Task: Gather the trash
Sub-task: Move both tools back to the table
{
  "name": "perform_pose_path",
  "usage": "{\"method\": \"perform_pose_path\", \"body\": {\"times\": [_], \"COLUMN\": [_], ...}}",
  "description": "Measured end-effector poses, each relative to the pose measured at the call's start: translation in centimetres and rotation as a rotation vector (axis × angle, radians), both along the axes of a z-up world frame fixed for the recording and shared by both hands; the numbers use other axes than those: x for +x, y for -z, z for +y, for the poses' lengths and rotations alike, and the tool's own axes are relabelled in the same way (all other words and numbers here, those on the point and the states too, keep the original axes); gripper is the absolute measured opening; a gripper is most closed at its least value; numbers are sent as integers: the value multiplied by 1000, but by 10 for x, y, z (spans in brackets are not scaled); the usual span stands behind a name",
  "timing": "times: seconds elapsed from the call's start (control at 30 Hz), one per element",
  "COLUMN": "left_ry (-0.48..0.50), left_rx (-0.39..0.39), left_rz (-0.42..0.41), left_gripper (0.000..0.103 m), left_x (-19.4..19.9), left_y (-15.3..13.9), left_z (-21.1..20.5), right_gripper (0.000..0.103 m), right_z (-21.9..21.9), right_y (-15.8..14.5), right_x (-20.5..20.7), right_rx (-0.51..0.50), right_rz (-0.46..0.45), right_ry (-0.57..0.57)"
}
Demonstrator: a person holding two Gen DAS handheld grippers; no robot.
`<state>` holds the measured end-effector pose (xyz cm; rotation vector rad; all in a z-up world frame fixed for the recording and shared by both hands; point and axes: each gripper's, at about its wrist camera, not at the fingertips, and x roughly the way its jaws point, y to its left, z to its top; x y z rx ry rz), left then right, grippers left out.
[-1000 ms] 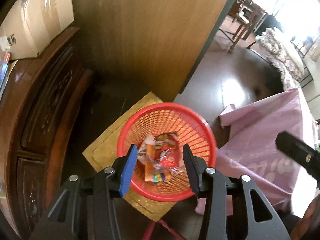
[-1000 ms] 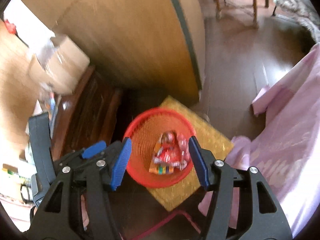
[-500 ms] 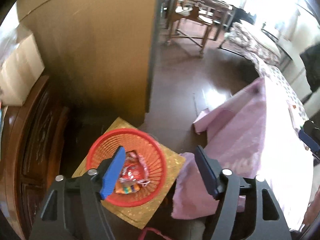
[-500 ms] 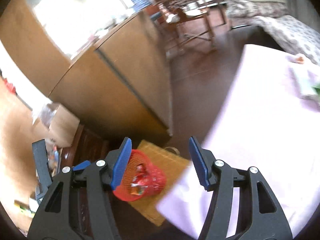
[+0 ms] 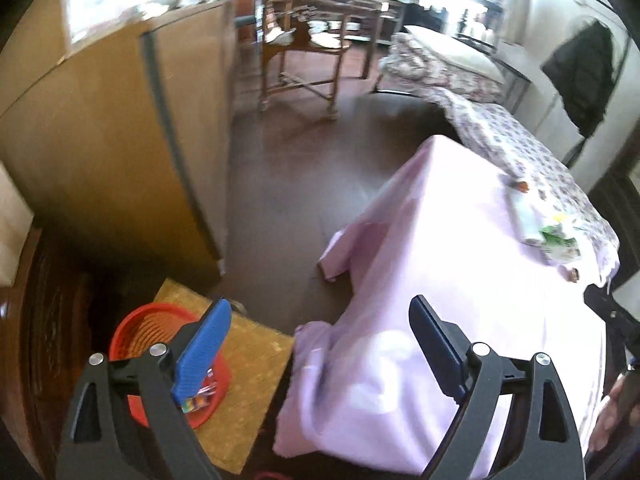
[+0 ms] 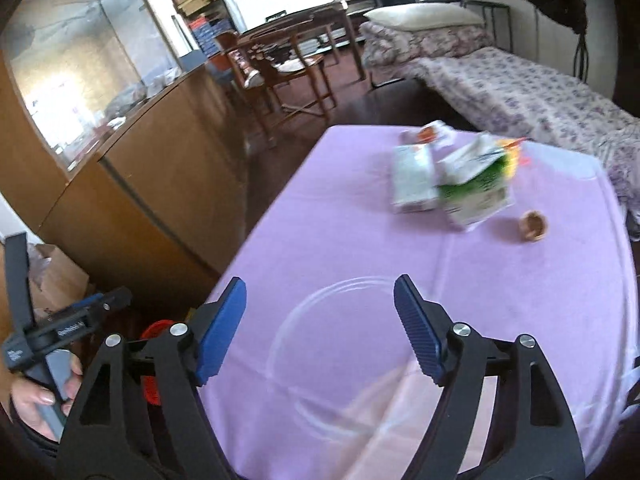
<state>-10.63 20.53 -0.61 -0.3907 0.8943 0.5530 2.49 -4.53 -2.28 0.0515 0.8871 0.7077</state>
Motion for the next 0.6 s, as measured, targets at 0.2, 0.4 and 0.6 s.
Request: {"method": "perform_pose_path", "body": {"times": [0.2,0.4,0.6], "left_ry": [98,150,167], "left_rx": [26,-47,-61], "left_rz": [-19,-36,-60], "left_gripper": [92,92,92], "left_x": [52,112,174], "left_y": [0,9,11], "left_z": [-47,-85,-123], "right_gripper": [75,75,75], "right_z": [-37,-70,-100], "right_y": [13,13,19], "right_x": [22,48,80], "right_rx": [29,27,50], "right_rz": [28,22,39], "right_ry": [105,171,248]}}
